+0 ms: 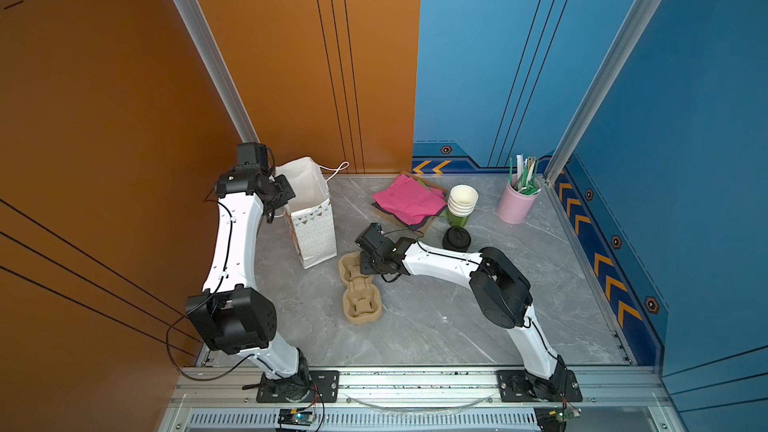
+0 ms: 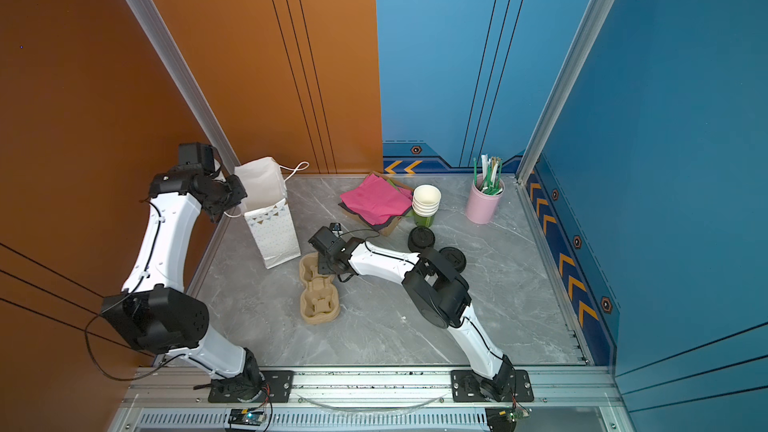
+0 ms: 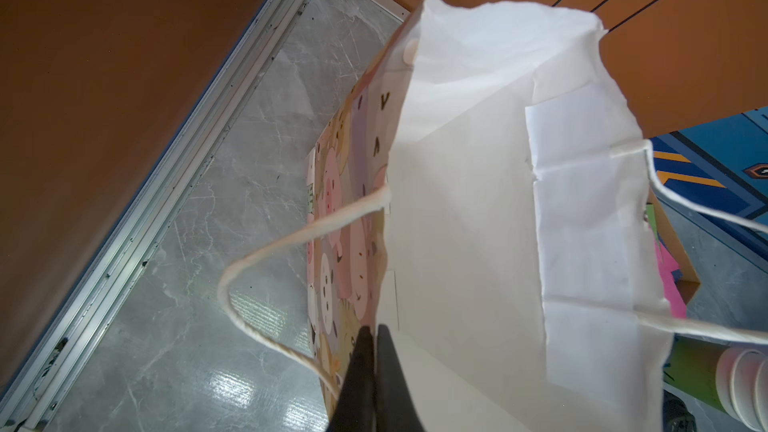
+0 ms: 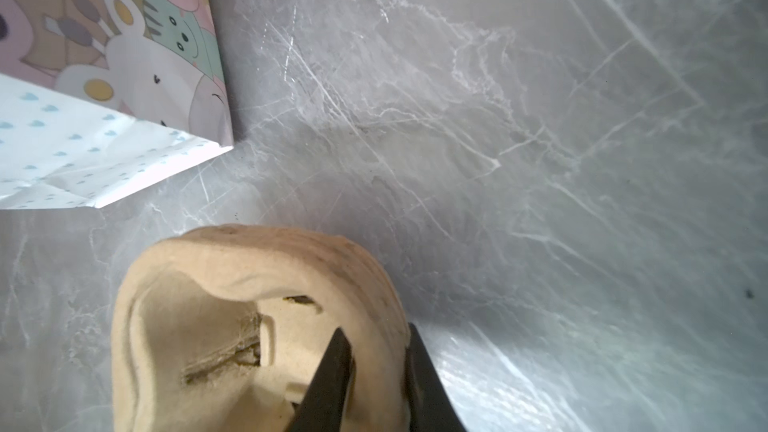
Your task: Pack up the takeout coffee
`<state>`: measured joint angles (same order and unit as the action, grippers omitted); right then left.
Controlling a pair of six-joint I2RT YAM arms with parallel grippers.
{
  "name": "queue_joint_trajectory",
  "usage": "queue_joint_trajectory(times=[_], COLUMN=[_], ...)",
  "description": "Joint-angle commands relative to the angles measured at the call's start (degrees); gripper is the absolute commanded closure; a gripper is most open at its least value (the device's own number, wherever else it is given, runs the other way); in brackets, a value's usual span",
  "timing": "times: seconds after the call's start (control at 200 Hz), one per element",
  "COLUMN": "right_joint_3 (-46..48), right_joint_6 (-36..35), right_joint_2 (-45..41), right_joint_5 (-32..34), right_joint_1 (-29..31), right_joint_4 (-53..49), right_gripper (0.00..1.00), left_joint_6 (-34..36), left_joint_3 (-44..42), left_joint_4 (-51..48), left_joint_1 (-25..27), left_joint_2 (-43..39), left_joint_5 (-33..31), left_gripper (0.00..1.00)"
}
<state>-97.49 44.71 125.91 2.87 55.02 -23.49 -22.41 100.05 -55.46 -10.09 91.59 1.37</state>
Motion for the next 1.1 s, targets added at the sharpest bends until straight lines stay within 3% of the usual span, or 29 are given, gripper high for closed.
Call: queue_joint_trajectory(times=[0.0,0.28,0.531,0.711,1.096], right_joint_3=[0.1,14.5,27.5,32.4,33.5], right_joint_6=[-5.9,-15.7,-25.3,-27.6,-28.7], right_joint_2=[-2.4,-15.9,-26.1,-28.8,-28.1], right_joint_5=[-0.6,-6.1,-8.5,-10.4,-9.0], right_joint_1=[-2.2,-10.2,-18.3,-23.4,-26.2], right_joint_4=[-5.3,-7.8,-11.1,-11.1,-9.7], right_gripper=[0.81,0.83,0.82,0.8,0.75], left_joint_6=[-1.4,-5.0,-10.5,-13.4,-22.0], left_joint_3=[-2.0,-7.9,-15.5,-19.9,-32.2], left_joint_4=[1.8,3.6,4.9,5.0,5.0], left_joint_1=[-0.2,1.3,6.2,11.5,22.5], left_joint_2=[-2.8,-9.6,-18.0,-24.5,-35.9], left_joint_5=[3.2,7.2,9.9,9.1,5.6], left_gripper=[1.0,1.0,1.0,1.0,1.0])
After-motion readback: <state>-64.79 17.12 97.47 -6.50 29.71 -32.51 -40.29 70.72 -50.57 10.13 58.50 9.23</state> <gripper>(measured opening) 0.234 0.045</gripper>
